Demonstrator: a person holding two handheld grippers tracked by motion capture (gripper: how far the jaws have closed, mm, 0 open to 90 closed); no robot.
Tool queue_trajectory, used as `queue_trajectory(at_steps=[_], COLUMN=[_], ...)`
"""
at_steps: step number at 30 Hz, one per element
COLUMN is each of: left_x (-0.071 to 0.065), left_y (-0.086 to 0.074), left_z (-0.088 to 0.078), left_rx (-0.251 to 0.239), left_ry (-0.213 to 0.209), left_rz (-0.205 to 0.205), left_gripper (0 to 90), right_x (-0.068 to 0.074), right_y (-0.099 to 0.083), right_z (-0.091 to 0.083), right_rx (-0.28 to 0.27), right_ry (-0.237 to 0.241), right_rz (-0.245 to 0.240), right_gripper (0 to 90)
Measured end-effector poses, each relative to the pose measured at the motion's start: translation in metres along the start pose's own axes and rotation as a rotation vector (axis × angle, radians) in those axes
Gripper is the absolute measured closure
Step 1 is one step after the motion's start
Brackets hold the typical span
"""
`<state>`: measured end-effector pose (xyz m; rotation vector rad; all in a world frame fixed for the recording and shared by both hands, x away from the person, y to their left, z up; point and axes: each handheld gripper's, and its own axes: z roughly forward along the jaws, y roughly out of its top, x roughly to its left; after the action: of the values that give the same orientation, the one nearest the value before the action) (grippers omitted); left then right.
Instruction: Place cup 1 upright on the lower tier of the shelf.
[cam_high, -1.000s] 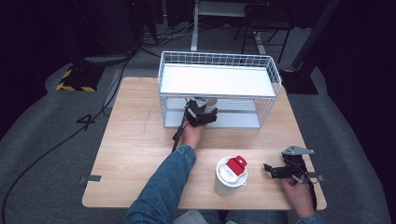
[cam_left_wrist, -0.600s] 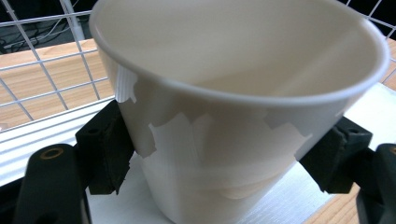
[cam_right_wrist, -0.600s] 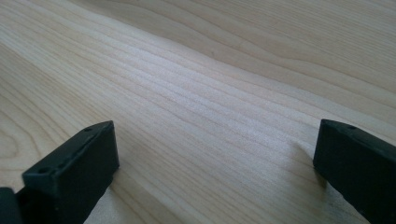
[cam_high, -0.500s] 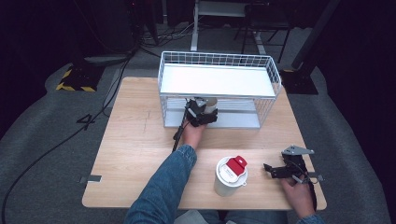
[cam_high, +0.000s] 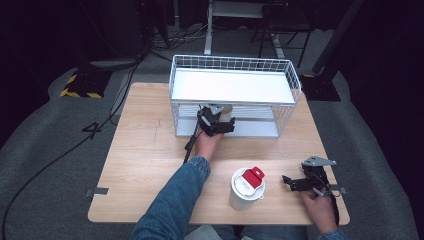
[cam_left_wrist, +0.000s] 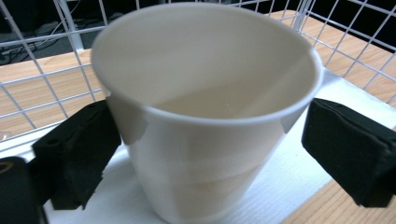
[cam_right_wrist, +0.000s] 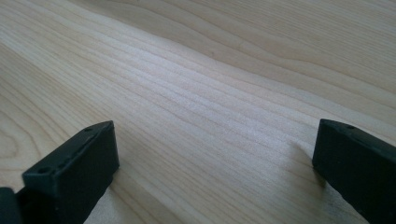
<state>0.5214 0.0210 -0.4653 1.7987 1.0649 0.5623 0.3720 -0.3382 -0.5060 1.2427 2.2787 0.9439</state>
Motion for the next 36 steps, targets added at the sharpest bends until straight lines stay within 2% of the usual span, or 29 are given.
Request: queue_trajectory(at_steps=[2,3,7,14,16,26,33,36], left_x=[0.000,0.001,0.003,0.005,0.005,0.005,-0.001,-0.002], left_y=[0.000,0.000,-0.001,-0.004,-0.007,-0.014,-0.017,-0.018], left_z=[-0.003,-0.005,-0.011,-0.025,-0.033,-0.061,-0.091,-0.103], left_rx=[0.002,0.010,0.011,0.008,0.004,-0.011,-0.030,-0.027], left_ry=[0.007,0.024,0.031,0.003,0.001,-0.023,-0.033,-0.044], left_rz=[-0.006,-0.002,-0.010,-0.010,-0.031,-0.035,0.013,0.018], left_gripper=[1.4,0.4,0.1,0.0,0.0,0.0,0.0,0.0], right_x=[0.000,0.000,0.000,0.000,0.000,0.000,0.000,0.000], right_y=[0.000,0.000,0.000,0.000,0.000,0.000,0.000,0.000], right_z=[0.000,0.000,0.000,0.000,0.000,0.000,0.000,0.000], right_rx=[0.000,0.000,0.000,0.000,0.000,0.000,0.000,0.000], right_ry=[0.000,0.000,0.000,0.000,0.000,0.000,0.000,0.000], right_rz=[0.001,0.000,0.000,0.000,0.001,0.000,0.000,0.000], right_gripper=[0.4,0.4,0.4,0.4,0.4,0.4,0.4,0.4])
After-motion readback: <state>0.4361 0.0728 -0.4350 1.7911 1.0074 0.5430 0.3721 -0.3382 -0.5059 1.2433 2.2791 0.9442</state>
